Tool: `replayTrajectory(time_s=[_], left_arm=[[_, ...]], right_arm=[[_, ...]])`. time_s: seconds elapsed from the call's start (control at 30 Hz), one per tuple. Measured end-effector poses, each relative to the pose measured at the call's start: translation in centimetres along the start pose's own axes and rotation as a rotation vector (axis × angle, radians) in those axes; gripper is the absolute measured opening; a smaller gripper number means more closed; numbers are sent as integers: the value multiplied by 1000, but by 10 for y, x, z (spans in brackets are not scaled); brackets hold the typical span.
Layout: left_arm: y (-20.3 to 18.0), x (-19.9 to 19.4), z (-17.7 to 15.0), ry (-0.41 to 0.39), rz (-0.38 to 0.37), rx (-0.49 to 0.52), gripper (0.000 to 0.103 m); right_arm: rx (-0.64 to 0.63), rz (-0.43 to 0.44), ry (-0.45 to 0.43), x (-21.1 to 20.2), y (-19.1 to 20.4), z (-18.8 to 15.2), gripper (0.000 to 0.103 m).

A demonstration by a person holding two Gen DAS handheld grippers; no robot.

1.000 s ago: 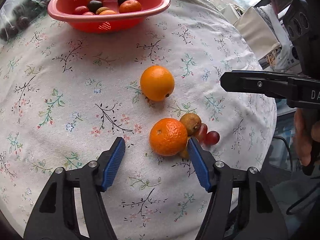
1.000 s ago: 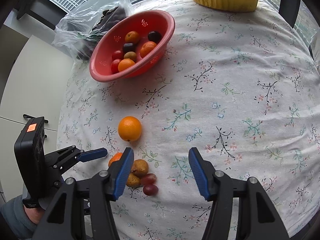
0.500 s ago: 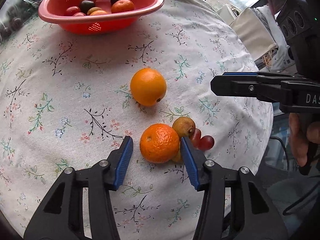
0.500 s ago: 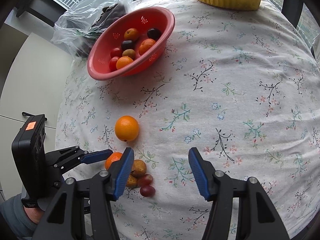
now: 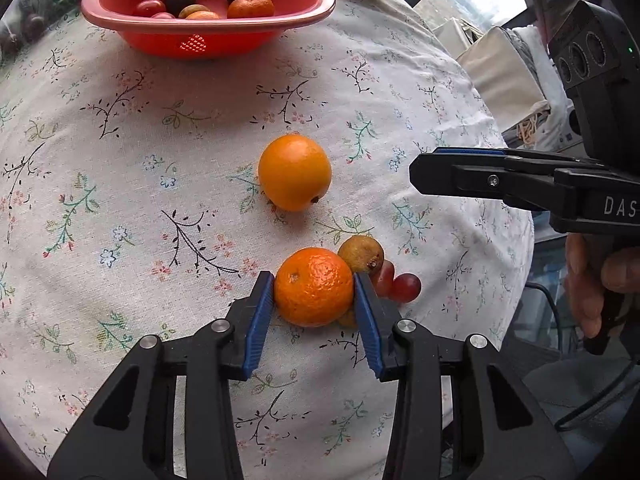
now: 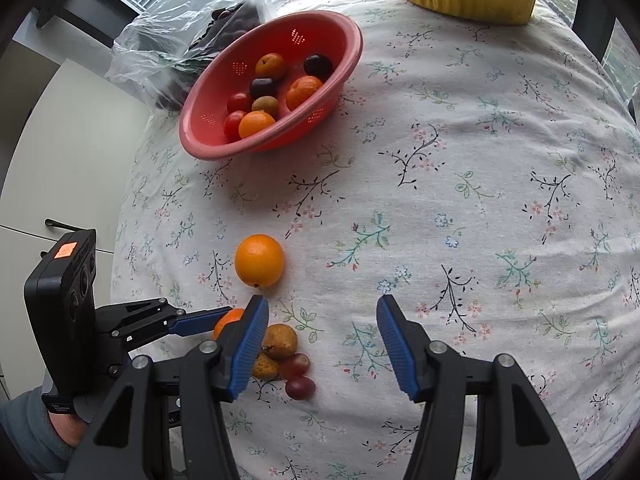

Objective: Organize fruits
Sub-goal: 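Grasp a tangerine with the left tool while the right tool grasps an orange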

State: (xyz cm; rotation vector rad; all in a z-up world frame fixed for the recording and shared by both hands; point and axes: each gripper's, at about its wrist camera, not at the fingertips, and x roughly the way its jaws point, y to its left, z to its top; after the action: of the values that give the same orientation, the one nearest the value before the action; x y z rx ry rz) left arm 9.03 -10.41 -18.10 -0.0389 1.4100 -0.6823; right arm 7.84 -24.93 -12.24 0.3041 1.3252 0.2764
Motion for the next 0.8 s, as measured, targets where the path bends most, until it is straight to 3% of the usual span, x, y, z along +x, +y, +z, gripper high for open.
replayTrajectory(time_s=[0.43, 0.8], left_arm=[[7, -16, -14, -37, 14, -53, 37], [26, -48, -37, -108, 82, -130, 37]], right_arm=[[-57, 21, 20, 13, 22, 12, 60], [-167, 5, 83, 55, 59, 36, 60]])
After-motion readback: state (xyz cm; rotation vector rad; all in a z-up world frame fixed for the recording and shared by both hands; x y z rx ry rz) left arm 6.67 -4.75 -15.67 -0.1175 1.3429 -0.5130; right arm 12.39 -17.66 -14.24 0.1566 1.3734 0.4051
